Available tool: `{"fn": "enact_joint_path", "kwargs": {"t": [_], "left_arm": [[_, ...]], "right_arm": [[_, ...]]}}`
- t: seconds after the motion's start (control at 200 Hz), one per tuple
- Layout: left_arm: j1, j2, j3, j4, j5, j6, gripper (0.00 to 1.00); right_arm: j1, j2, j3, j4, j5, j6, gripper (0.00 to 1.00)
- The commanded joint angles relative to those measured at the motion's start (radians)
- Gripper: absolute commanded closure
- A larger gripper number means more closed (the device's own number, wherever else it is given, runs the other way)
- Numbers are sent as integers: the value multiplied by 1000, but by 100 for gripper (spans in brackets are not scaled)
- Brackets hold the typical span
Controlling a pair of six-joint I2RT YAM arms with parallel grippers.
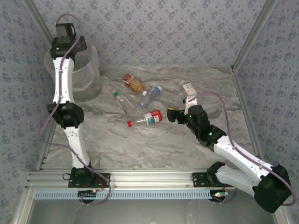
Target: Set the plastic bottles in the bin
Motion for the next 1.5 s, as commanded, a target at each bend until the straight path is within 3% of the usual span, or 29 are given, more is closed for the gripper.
{"fn": "enact_joint_path", "kwargs": {"t": [0.0, 0.345, 0.455, 0.64, 0.79, 1.024, 1.234, 1.499], "left_arm": [[-4, -45, 47, -36, 88, -65, 1], [-13, -141, 28, -53, 250, -175, 1], [-33, -191, 12, -64, 277, -182, 1], [-84, -263, -6, -86, 305, -175, 1], [-149, -305, -42, -122, 309, -161, 1], [-220, -463, -352, 17, 329, -196, 1], [-237, -646, -679, 209, 383, -265, 1], [-236, -865, -971, 292, 360, -287, 1]], "right_arm": [[-13, -22, 4, -11, 22, -7, 0], [-72, -23, -18, -16, -2, 63, 0], [-150, -14, -16, -44, -80, 74, 0], [-304, 68, 44, -156, -230, -41, 0], [-350, 164, 116, -237, -194, -120, 0], [-418, 269, 174, -258, -256, -138, 0], [-466, 383, 259, -329, -298, -183, 0], [-534, 549, 409, -450, -379, -273, 0]]}}
